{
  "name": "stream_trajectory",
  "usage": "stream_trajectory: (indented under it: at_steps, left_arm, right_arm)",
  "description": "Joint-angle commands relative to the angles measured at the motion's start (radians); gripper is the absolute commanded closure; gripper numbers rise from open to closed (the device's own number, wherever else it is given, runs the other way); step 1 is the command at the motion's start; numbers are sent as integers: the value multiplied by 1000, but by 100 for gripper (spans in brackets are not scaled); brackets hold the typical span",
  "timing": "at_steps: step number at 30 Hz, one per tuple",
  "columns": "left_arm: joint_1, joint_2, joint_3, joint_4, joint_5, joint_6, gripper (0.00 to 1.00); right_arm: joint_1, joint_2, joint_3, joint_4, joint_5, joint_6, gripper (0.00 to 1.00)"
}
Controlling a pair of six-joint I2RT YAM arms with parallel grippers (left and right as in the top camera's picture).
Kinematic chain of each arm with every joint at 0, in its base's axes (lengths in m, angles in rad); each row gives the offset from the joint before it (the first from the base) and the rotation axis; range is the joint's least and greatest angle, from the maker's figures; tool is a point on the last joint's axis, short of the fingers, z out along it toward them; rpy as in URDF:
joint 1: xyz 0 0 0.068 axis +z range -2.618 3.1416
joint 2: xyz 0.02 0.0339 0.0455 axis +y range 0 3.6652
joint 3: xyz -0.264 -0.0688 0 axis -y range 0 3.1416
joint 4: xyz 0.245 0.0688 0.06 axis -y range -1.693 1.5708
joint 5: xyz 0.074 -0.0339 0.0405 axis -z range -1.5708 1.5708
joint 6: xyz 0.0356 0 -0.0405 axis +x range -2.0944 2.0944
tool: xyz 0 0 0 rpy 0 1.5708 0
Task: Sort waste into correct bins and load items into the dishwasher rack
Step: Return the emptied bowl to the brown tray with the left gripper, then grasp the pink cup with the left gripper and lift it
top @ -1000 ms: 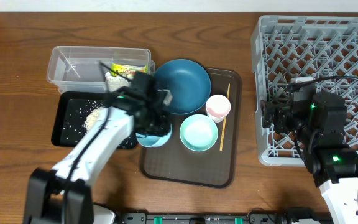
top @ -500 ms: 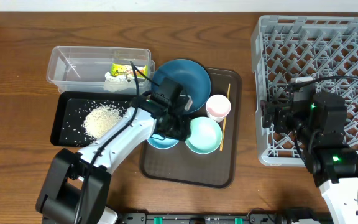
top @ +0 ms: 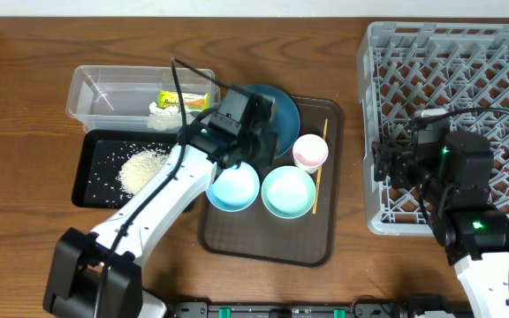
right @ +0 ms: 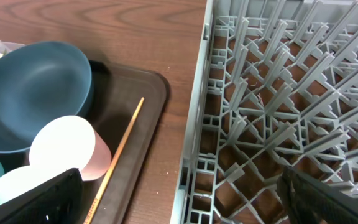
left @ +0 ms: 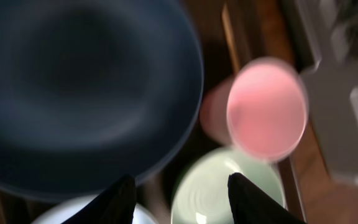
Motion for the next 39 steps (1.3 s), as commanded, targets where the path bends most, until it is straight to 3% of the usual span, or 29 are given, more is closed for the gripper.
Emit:
stream_trajectory:
  at_steps: [1, 14, 20, 24, 31, 36, 39]
  left_arm:
    - [2, 23, 10, 60, -44, 15, 50]
    - [-98, 184, 10, 189, -12, 11, 51]
    - [-114, 217, 10, 198, -13, 8, 80]
    - [-106, 203, 12, 209, -13, 3, 94]
    - [-32, 134, 18, 215, -5, -148, 94]
    - [94, 84, 18, 245, 197, -278, 94]
    - [190, 87, 18, 291, 458, -324, 94]
  right_arm:
    - [13, 5, 20, -2, 13, 11, 1]
    - [13, 5, 20, -5, 13, 11, 1]
    - [13, 5, 20, -7, 13, 11, 1]
    - [13, 5, 20, -7, 14, 11, 1]
    - [12, 7, 20, -7, 132, 13, 1]
    - [-6, 50, 20, 5, 249, 91, 1]
    - [-29, 103, 20, 25, 146, 93, 1]
